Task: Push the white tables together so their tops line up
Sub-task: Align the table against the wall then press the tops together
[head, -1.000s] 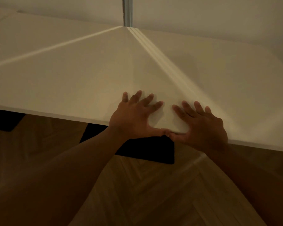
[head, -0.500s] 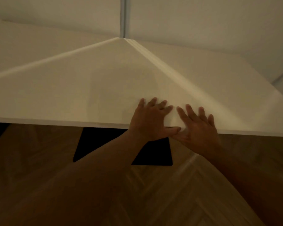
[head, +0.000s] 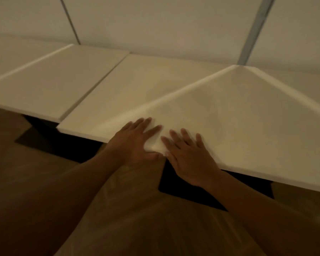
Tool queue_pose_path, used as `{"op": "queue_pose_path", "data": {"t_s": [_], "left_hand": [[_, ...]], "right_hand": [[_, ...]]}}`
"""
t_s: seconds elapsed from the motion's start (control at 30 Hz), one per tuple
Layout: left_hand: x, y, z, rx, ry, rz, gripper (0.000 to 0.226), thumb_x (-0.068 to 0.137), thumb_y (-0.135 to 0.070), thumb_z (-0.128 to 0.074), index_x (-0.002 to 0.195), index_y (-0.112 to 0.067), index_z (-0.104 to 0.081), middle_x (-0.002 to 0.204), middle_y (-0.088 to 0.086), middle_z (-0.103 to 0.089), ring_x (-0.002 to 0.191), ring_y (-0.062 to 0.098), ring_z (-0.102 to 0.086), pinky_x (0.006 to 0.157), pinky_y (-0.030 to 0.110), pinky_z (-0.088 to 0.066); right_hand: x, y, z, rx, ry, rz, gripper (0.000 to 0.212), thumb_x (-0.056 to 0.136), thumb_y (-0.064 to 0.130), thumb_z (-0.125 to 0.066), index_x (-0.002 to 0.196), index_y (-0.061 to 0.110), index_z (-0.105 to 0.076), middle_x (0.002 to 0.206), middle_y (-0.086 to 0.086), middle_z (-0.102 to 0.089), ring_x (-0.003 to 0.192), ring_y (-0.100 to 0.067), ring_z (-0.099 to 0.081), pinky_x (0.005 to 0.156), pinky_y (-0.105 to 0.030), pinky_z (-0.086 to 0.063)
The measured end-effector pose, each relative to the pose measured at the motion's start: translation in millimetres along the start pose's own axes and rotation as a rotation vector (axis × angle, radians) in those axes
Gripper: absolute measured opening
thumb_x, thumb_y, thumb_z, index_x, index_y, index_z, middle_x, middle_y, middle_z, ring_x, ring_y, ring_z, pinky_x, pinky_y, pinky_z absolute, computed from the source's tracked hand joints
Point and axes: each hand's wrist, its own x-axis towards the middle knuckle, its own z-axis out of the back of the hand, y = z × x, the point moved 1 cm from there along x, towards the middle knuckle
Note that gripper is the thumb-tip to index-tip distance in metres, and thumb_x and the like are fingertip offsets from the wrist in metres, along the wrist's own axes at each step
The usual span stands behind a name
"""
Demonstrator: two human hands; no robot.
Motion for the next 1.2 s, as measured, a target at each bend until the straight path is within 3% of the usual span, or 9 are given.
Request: {"op": "queue_pose_path", "data": {"t_s": [0.07, 0.17, 0.4, 0.6, 0.9, 1.2], "left_hand": [[-6, 30, -3, -0.007, -0.016, 0.015, 0.104, 0.071, -0.096, -0.014, 0.157, -0.04, 0.003, 0.168, 0.0, 0.001, 0.154, 0.02, -0.002, 0.125, 0.042, -0.011], [-9, 74, -7, 0.014, -0.063, 0.01, 0.106, 0.075, -0.089, -0.038, 0.159, -0.034, -0.004, 0.168, 0.006, -0.006, 0.153, 0.024, -0.008, 0.124, 0.045, -0.016], [-2, 114, -14, 0.023, -0.128, -0.074, 0.111, 0.073, -0.084, -0.051, 0.159, -0.02, -0.018, 0.165, 0.003, -0.019, 0.153, 0.022, -0.013, 0.124, 0.046, -0.014], [5, 126, -16, -0.016, -0.181, -0.11, 0.106, 0.077, -0.076, -0.058, 0.157, -0.016, -0.024, 0.162, 0.006, -0.029, 0.152, 0.022, -0.015, 0.122, 0.04, -0.006], [16, 139, -21, -0.001, -0.273, -0.137, 0.108, 0.073, -0.077, -0.062, 0.154, -0.011, -0.034, 0.157, 0.01, -0.038, 0.149, 0.026, -0.027, 0.122, 0.048, -0.023], [18, 144, -22, 0.029, -0.263, -0.138, 0.105, 0.072, -0.078, -0.059, 0.152, -0.013, -0.037, 0.158, 0.008, -0.038, 0.15, 0.024, -0.025, 0.123, 0.045, -0.02]], "right_hand": [[30, 24, -5, -0.046, 0.017, 0.035, 0.07, 0.093, 0.046, -0.025, 0.156, 0.025, -0.007, 0.165, -0.008, -0.008, 0.151, -0.034, -0.005, 0.116, -0.064, -0.011], [65, 51, -7, -0.072, 0.09, 0.051, 0.1, 0.084, 0.049, -0.05, 0.154, 0.022, 0.015, 0.165, -0.01, 0.009, 0.151, -0.031, 0.009, 0.118, -0.063, -0.005], [134, 99, -15, -0.075, 0.006, 0.035, 0.116, 0.083, 0.049, -0.065, 0.152, 0.017, 0.022, 0.164, -0.013, 0.012, 0.151, -0.035, 0.004, 0.115, -0.065, -0.013], [154, 101, -18, -0.095, 0.03, 0.048, 0.113, 0.083, 0.046, -0.064, 0.15, 0.02, 0.024, 0.164, -0.007, 0.012, 0.151, -0.034, 0.004, 0.114, -0.068, -0.012], [168, 100, -15, -0.044, 0.064, 0.04, 0.11, 0.086, 0.045, -0.06, 0.149, 0.023, 0.028, 0.164, -0.005, 0.018, 0.15, -0.034, 0.012, 0.115, -0.069, -0.008], [170, 101, -13, -0.041, 0.038, 0.044, 0.105, 0.086, 0.048, -0.058, 0.154, 0.02, 0.017, 0.165, -0.008, 0.012, 0.151, -0.036, 0.006, 0.113, -0.07, -0.011]]}}
